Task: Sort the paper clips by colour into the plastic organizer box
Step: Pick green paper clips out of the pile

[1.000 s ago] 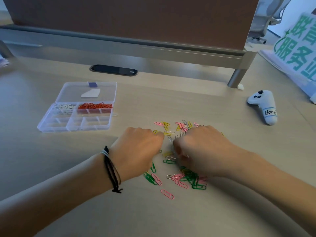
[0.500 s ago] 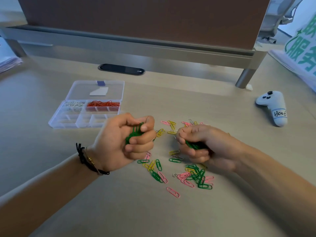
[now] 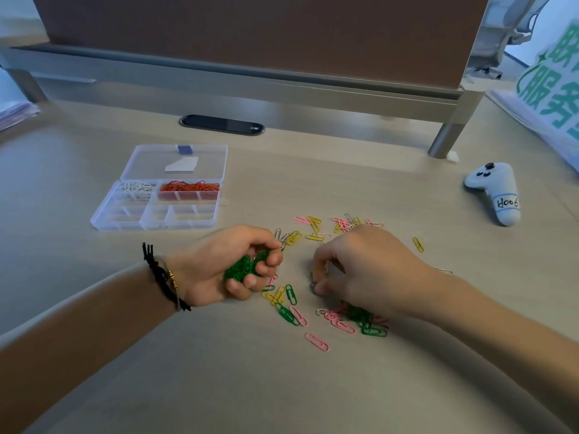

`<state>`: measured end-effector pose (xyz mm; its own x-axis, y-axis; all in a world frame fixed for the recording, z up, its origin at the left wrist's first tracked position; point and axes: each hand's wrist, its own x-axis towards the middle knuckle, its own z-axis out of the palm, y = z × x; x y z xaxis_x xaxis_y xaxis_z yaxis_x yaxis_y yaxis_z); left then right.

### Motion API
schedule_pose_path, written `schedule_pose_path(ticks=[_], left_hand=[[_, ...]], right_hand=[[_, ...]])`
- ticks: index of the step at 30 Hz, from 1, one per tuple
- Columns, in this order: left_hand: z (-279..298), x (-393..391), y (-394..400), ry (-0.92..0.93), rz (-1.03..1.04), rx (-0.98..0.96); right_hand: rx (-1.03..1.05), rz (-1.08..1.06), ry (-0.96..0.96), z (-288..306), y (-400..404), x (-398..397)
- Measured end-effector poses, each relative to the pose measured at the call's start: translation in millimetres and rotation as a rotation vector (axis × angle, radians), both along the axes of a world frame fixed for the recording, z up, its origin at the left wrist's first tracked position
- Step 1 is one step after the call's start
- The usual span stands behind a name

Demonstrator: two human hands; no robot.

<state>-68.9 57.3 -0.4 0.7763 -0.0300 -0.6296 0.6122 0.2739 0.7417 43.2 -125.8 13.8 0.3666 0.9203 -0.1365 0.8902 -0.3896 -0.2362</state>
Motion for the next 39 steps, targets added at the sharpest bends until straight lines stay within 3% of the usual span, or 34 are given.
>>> schedule_pose_path(ticks=[3, 7, 9, 11, 12, 15, 16, 18, 20, 23, 26, 30, 36, 39], left_hand=[[1.0, 2.8, -2.8, -0.003, 0.011, 0.027], [4.4, 2.8, -4.5, 0.003, 0.001, -0.088], [0.7, 1.6, -6.5, -0.051, -0.04, 0.031], [-3.7, -1.3, -8.6, -0.193, -0.098, 0.306], [-4.2, -3.1, -9.8, -0.265, -0.117, 0.366], [-5.3, -7.9, -6.3, -0.328, -0.149, 0.268], [-5.6, -8.1, -4.1, -0.318, -0.142, 0.253], [-9.4, -6.0, -1.8, -0.378, -0.158, 0.432], [-12.6, -5.5, -1.0, -0.572, -0.232, 0.825], [-14.1, -7.9, -2.6, -0.714, -0.473, 1.201], [-13.5, -7.5, -10.1, -0.703, -0.739, 1.587], [-15.4, -5.3, -15.8, -0.754, -0.823, 1.797], [-17.4, 3.1, -13.1, -0.619, -0.843, 1.89], [-20.7, 4.8, -7.5, -0.61, -0.751, 1.786]], right_hand=[[-0.039, 0.097, -0.2, 1.2, 1.5, -4.8], [-0.026, 0.279, -0.449, -6.6, 2.8, -2.2], [-0.001, 0.274, -0.445, -8.2, 2.7, -0.1], [0.103, 0.159, -0.256, -11.3, 3.7, 4.5], [0.149, 0.076, -0.047, -11.6, 3.0, 6.2], [0.345, -0.193, 0.742, -9.4, -0.9, 8.1], [0.366, -0.256, 0.912, -10.3, -3.4, 8.5], [0.34, -0.306, 1.115, -13.4, -7.0, 8.7], [0.302, -0.325, 1.289, -17.9, -9.3, 10.2], [0.286, -0.347, 1.398, -17.5, -11.0, 10.2], [0.236, -0.337, 1.175, -9.3, -10.4, 1.4], [0.222, -0.22, 0.614, -6.5, -8.0, -11.0], [0.103, -0.184, 0.188, -18.7, -2.6, -24.4], [0.092, -0.175, 0.103, -19.1, 1.1, -23.2]])
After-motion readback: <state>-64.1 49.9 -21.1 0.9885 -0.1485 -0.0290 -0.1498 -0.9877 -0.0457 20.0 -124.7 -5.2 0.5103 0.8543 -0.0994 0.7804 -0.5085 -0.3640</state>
